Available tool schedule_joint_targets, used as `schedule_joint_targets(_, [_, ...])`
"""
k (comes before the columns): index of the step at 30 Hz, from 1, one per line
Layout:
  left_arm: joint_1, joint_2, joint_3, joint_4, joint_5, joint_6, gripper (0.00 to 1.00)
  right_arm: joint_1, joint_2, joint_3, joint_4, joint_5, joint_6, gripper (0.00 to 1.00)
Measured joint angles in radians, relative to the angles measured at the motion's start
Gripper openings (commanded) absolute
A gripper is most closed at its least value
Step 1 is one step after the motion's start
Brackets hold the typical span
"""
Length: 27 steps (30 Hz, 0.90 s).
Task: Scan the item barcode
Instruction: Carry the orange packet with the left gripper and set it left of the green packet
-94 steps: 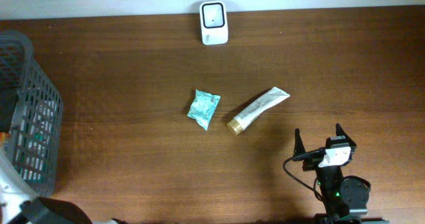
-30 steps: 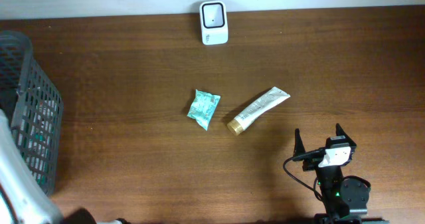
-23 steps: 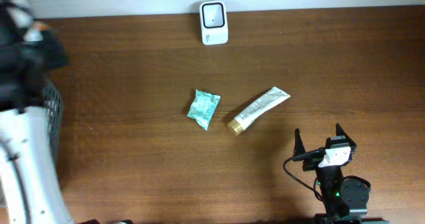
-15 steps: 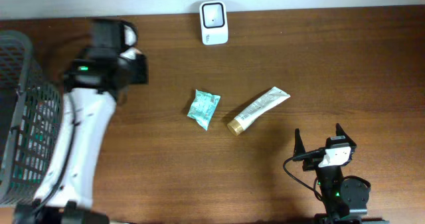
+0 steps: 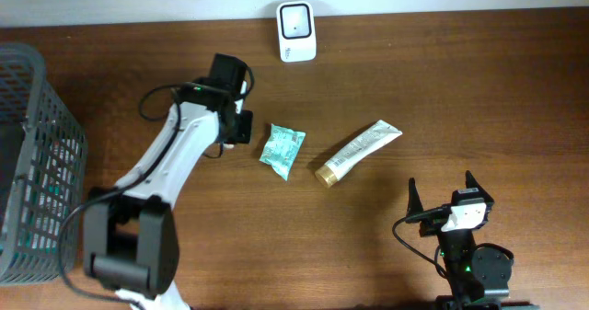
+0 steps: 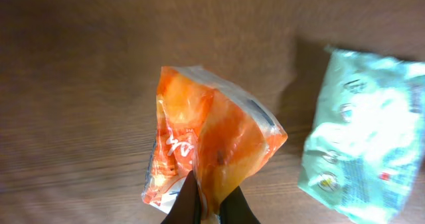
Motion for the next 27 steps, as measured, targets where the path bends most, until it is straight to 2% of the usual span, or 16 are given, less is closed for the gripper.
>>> schedule_joint_targets(5, [-0.011, 0.071, -0.002, -0.003, 0.0, 0.0, 0.02, 0.0, 0.0, 0.0, 0.0, 0.0, 0.0, 0.98])
schedule_joint_targets(9, [-0.013, 0.101, -0.004, -0.018, 0.001, -0.002, 0.44, 0.0, 0.0, 0.0, 0.0, 0.0, 0.0, 0.98])
schedule_joint_targets(11, [-0.013, 0.103, -0.004, -0.018, 0.002, -0.006, 0.53, 0.0, 0.0, 0.0, 0.0, 0.0, 0.0, 0.98])
schedule_joint_targets(22, [-0.013, 0.102, 0.029, -0.077, 0.024, -0.011, 0.56, 0.0, 0.0, 0.0, 0.0, 0.0, 0.0, 0.98])
schedule_joint_targets(27, [-0.013, 0.098, 0.229, -0.198, 0.024, 0.005, 0.63, 0.0, 0.0, 0.0, 0.0, 0.0, 0.0, 0.98])
